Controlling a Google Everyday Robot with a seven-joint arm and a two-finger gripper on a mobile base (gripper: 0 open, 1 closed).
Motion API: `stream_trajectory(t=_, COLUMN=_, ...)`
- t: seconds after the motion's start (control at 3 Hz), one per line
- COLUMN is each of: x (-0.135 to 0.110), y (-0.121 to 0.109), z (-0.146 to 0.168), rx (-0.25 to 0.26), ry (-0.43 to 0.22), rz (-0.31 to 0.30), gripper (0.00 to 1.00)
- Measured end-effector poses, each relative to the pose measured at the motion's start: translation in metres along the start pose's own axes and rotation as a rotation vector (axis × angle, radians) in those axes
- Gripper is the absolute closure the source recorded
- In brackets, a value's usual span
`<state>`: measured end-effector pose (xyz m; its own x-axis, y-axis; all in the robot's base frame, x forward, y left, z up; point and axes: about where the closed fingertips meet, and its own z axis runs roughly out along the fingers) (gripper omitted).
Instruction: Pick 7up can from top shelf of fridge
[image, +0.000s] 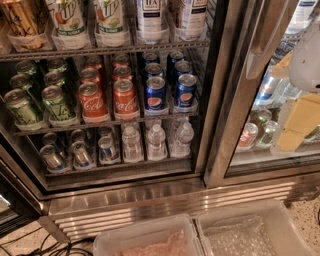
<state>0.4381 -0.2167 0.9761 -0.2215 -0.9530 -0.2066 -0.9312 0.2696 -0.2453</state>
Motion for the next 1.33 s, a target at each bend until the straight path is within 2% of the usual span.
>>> stream_trajectory(t=0.33, x=-0.004, y=0.000, z=-0.001, rx=0.011, ry=0.001, rz=0.006, gripper=0.00)
stream_trajectory(t=0.67, x=-0.028, y=0.004, z=0.001, rx=0.022, ry=-0.013, rz=0.051, gripper=0.00)
stream_trajectory(t=1.0, x=-0.052, y=0.008, z=-0.001, rx=-0.008, ry=-0.063, rz=0.140, gripper=0.00)
stream_trajectory(t=1.33, x=-0.071, y=0.013, z=-0.001, rx=-0.062, ry=-0.129, rz=0.147, gripper=0.00)
